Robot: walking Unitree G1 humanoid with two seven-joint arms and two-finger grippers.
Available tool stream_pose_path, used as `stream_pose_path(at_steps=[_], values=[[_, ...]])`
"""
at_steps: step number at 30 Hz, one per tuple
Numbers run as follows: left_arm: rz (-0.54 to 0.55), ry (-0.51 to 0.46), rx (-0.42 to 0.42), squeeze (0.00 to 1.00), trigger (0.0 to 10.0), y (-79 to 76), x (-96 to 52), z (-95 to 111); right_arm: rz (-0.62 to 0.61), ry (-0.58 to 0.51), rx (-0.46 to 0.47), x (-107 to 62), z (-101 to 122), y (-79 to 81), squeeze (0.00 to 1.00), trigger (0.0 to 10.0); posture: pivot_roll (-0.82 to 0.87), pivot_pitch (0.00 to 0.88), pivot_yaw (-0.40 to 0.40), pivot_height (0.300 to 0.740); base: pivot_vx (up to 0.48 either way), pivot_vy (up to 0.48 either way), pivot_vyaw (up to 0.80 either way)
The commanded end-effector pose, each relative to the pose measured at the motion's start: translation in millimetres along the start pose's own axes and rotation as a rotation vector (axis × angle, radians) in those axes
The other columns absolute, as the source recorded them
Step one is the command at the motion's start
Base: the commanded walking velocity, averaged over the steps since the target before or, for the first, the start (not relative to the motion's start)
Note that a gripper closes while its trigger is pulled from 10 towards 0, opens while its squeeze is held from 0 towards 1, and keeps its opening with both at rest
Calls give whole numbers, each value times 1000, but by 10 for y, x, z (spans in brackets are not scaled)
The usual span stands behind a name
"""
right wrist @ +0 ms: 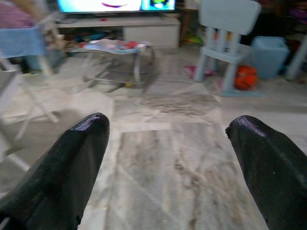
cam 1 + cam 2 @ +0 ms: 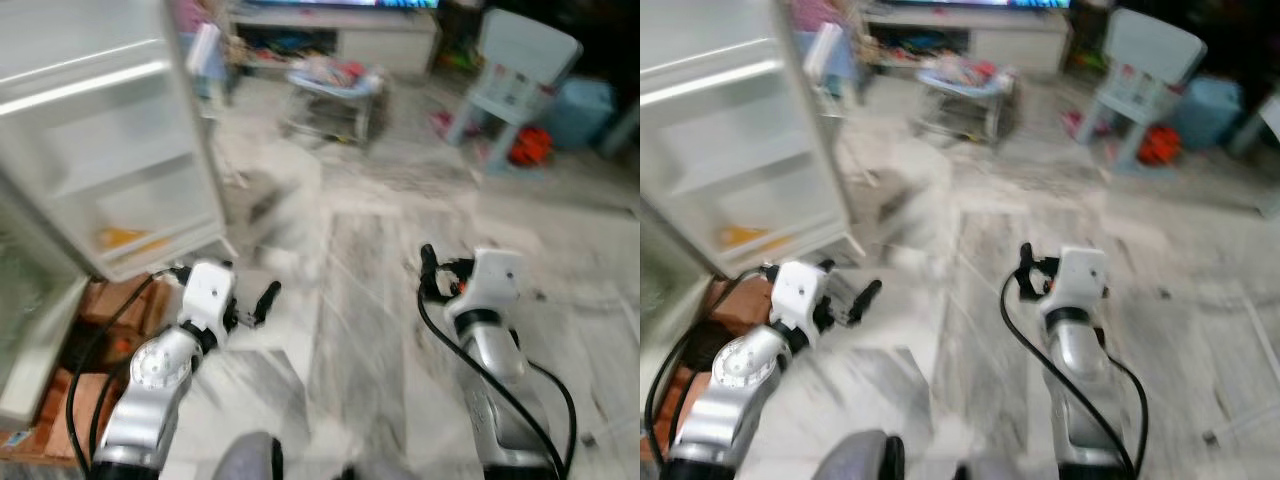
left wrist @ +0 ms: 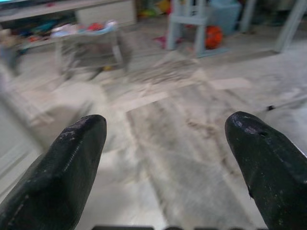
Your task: Restocking fridge
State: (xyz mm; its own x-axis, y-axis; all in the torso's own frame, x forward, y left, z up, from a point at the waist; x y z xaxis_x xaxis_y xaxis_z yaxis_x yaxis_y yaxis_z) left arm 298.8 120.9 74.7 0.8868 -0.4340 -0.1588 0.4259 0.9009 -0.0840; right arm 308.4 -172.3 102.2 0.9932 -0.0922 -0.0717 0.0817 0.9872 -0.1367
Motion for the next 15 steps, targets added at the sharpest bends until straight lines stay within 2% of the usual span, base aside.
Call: stream_pose_path(at_steps=[1,6,15], values=[[-10,19,-9,0,10000,-57,0,-77,-6,2,-6,8,-14,-18,0,10000,35,93,4,740,461,0,0],[-20,17,-21,0,10000,-109,28,-96,-2,-1,-5,43,-4,-8,0,10000,29,81,-1,740,469,0,0],[-44,-6,-9,0,10000,-122,157,-4,-10,-36,-5,125,90,-23,0,10000,20,74,5,740,477,0,-800]])
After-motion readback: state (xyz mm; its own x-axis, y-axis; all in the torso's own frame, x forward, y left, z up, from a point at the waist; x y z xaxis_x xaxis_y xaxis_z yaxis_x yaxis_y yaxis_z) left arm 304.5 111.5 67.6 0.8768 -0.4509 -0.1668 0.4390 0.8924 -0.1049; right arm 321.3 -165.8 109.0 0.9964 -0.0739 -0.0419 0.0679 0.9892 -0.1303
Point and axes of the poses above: a point about 5 cm out from each wrist's last joint towards the gripper, its own x axis pointing out of the wrist towards the gripper, its own z axis along the axis of the wrist's last joint, y = z × x, the point moved 5 cm from there along x, pointing out of the wrist towards the gripper, and after that the axes turned 9 degrees about -x, right-handed, at the moved point
